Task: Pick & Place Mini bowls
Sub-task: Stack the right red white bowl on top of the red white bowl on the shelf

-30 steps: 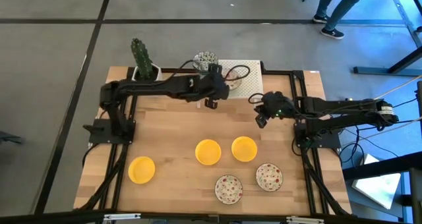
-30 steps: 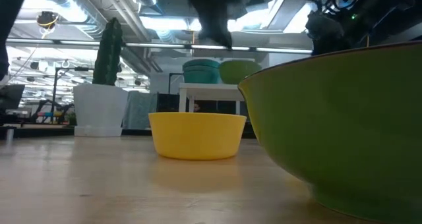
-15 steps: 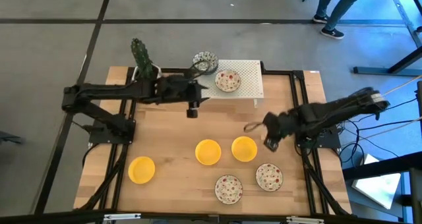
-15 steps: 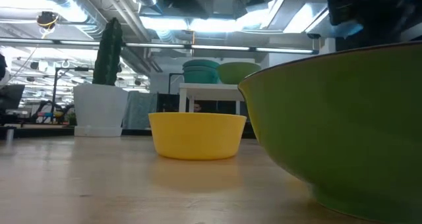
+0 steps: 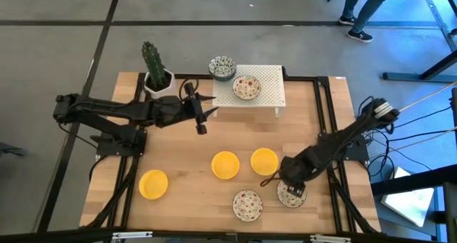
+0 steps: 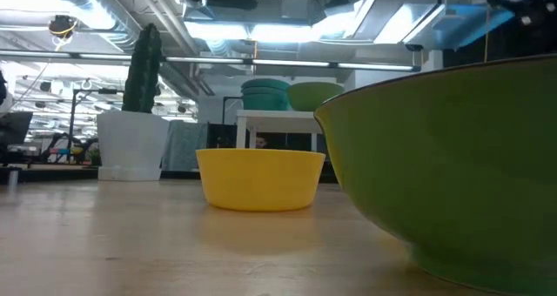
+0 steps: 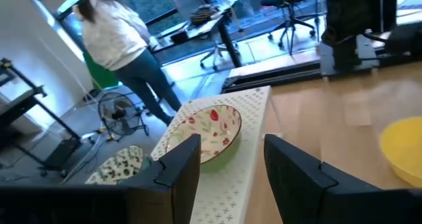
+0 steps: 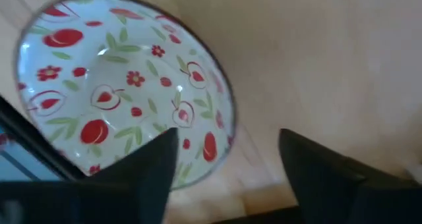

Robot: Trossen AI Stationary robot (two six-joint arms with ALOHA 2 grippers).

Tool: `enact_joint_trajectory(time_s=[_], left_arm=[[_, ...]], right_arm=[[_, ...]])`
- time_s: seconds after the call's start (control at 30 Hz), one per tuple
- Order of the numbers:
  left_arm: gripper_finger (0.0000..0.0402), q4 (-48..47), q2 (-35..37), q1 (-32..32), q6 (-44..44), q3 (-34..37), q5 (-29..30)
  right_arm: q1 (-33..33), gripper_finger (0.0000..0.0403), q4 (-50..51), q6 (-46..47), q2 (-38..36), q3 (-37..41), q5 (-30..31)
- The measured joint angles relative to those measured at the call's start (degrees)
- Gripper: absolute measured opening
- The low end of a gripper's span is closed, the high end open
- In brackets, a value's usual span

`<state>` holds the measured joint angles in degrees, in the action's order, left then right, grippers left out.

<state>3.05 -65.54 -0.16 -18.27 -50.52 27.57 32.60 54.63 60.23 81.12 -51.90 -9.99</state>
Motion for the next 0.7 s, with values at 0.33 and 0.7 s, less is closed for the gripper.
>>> enact_joint_trajectory(time_s=[0.33, 0.7], left_arm=[[0.0148, 0.0, 0.1, -4.2, 0.7, 0.0, 4.6], [0.0117, 0.2, 0.1, -5.9, -0.6, 0.0, 11.0]], right_arm=[[0.0, 0.0242, -2.6, -4.2, 7.1, 0.0, 1.3], [-1.4, 0.0024, 0.1, -6.8, 4.2, -0.9, 0.4]])
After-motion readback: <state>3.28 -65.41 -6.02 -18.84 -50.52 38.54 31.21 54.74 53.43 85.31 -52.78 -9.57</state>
